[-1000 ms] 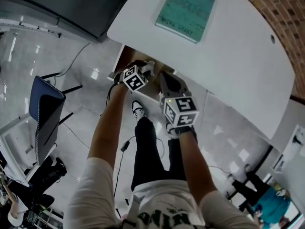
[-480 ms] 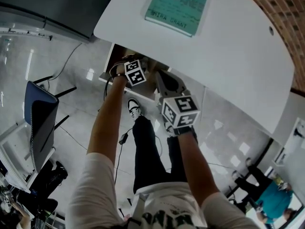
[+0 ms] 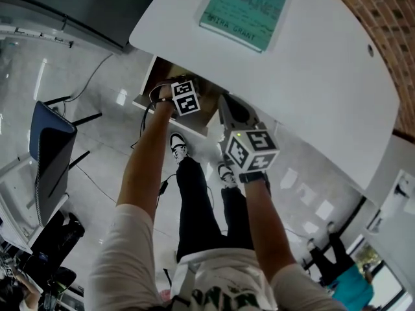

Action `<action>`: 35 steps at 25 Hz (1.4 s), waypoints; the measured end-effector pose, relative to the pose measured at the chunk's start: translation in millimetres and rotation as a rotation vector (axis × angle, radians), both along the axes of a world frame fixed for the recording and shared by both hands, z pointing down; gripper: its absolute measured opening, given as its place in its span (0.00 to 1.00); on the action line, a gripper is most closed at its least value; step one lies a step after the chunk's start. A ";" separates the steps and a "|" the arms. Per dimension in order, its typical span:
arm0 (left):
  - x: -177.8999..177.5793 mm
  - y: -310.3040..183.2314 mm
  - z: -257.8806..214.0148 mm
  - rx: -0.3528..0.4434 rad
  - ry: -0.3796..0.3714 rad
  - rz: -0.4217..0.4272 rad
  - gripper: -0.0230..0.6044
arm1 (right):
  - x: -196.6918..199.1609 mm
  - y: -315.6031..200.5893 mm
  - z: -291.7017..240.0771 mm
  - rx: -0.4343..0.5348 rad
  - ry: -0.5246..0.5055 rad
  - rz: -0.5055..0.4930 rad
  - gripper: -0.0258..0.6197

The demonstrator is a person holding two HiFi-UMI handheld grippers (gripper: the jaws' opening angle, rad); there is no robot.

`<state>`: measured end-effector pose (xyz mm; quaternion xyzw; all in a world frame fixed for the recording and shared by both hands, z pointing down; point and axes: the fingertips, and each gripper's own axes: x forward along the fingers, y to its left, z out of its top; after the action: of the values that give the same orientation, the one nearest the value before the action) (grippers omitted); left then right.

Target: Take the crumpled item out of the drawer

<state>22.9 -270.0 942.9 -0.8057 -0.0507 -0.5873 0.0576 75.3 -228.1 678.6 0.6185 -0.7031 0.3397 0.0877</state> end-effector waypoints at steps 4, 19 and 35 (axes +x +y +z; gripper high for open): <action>-1.4 1.1 -15.6 0.020 0.006 0.001 0.09 | -2.0 2.6 -7.7 0.009 0.041 -0.033 0.04; -32.8 23.8 -181.7 0.056 0.247 -0.354 0.09 | -17.5 38.9 -91.7 0.075 0.088 -0.084 0.04; -82.6 98.2 -420.0 0.222 0.635 -0.856 0.09 | -14.9 103.8 -213.8 0.209 0.084 -0.113 0.04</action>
<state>-59.6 -171.8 522.9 -0.8812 0.3640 -0.2880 -0.0896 60.4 -124.4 464.9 0.5976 -0.7639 0.2330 0.0712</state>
